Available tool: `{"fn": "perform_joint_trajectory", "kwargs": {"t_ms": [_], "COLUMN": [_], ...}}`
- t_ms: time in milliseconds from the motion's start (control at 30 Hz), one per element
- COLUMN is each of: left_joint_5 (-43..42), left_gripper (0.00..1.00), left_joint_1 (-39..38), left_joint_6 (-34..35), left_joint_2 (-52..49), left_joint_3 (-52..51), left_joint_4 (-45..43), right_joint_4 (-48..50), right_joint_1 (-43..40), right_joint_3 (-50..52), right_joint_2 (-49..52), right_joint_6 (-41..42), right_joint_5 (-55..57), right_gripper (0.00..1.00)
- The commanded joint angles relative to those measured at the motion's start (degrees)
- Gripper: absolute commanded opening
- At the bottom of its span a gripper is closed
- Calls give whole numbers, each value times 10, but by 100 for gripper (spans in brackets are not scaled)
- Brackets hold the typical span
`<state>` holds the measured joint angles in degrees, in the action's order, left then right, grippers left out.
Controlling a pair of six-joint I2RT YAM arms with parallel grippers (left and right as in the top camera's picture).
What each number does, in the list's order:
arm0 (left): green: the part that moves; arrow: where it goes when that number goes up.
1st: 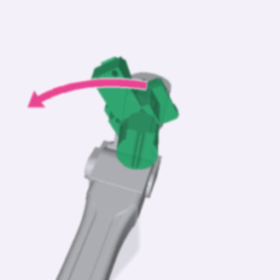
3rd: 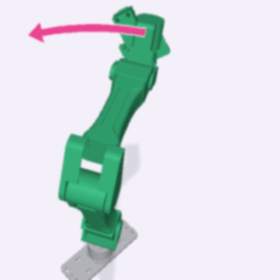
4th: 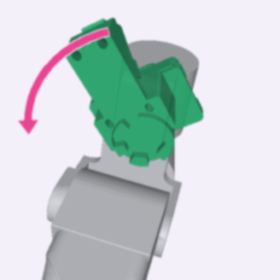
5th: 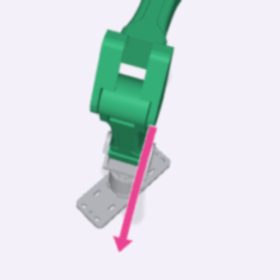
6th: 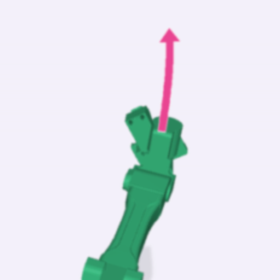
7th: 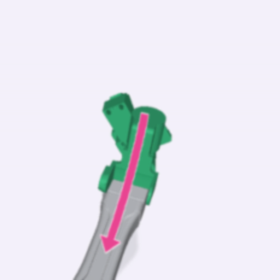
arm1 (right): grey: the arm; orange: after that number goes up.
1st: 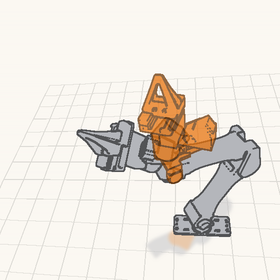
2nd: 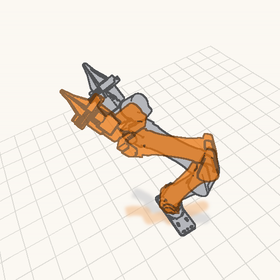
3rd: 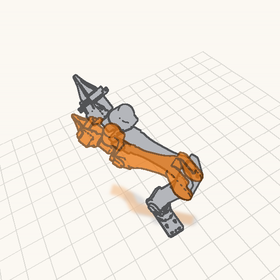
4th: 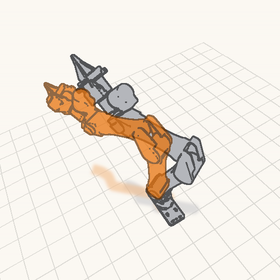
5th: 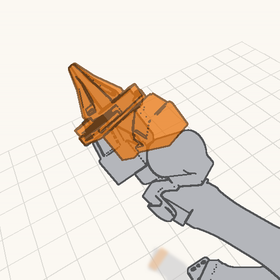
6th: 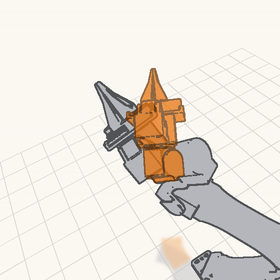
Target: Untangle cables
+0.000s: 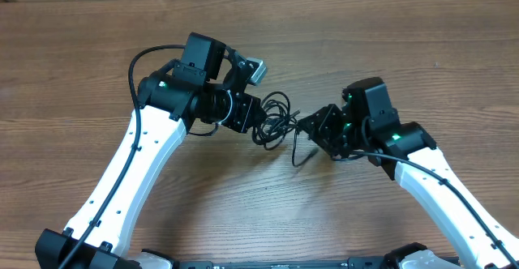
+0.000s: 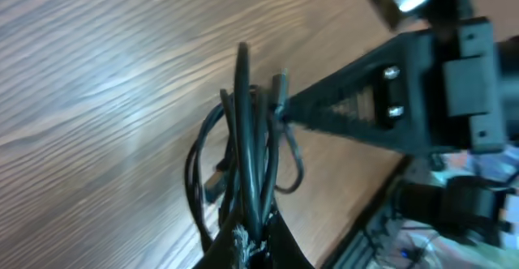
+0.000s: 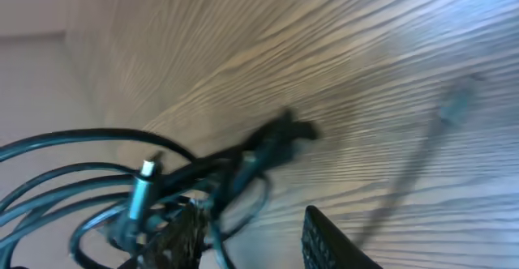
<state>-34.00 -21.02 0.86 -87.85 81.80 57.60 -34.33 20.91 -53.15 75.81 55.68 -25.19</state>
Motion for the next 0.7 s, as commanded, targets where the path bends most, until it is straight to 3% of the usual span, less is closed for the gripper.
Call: {"fn": "perform_joint_trajectory", "kwargs": {"t_ms": [0, 300, 367, 500, 667], "left_joint_5": [-66, -112, -113, -118, -119], "left_gripper": [4, 4, 4, 4, 4], "left_joint_1": [-5, -25, -28, -31, -31], "left_joint_6": [-22, -48, -48, -48, -48], "left_joint_2": [7, 7, 7, 7, 7], "left_joint_3": [9, 9, 9, 9, 9], "left_joint_4": [-2, -3, -5, -6, -7], "right_joint_4": [18, 47, 47, 47, 44], "right_joint_1": [15, 23, 23, 23, 23], "right_joint_3": [-2, -2, -2, -2, -2], "right_joint_2": [-3, -2, -2, -2, -2], "right_joint_6": [8, 31, 31, 37, 46], "right_joint_5": [-16, -15, -15, -15, -15], "right_gripper": [37, 35, 29, 4, 4]}}
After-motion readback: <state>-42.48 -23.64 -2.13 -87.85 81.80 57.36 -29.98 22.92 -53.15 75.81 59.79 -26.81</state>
